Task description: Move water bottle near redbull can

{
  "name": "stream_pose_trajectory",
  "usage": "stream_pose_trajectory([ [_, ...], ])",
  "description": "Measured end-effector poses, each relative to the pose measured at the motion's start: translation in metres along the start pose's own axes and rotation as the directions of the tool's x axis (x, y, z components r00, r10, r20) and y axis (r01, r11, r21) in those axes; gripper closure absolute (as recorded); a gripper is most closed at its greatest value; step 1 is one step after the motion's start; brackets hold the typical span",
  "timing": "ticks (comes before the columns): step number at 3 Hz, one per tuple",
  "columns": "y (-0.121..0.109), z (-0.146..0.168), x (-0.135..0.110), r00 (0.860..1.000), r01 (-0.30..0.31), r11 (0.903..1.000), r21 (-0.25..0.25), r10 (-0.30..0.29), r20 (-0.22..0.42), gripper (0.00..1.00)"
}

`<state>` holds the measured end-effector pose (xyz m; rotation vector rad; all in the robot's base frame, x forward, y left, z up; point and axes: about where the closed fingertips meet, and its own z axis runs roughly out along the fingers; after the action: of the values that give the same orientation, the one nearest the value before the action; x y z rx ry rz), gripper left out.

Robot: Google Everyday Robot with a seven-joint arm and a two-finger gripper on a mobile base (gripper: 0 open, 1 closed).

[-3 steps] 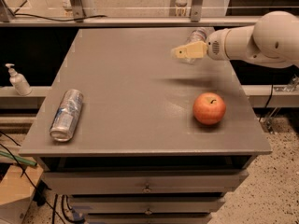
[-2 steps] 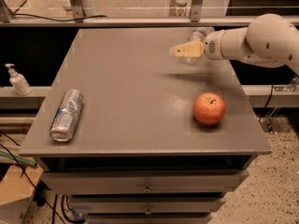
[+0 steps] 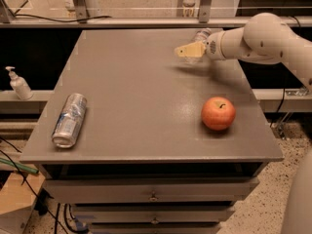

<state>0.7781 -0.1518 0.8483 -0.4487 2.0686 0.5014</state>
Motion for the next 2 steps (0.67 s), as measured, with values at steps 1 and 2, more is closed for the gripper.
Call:
stream_pose_trajectory([
  [1,-0.008,0.011,0.000,1.000,-0.015,0.9995,0.028,0.015,-0.020,0.41],
  [2,-0.005,0.011,-0.010,0.999,0.035,0.9975,0.061,-0.033,-0.029,0.65],
])
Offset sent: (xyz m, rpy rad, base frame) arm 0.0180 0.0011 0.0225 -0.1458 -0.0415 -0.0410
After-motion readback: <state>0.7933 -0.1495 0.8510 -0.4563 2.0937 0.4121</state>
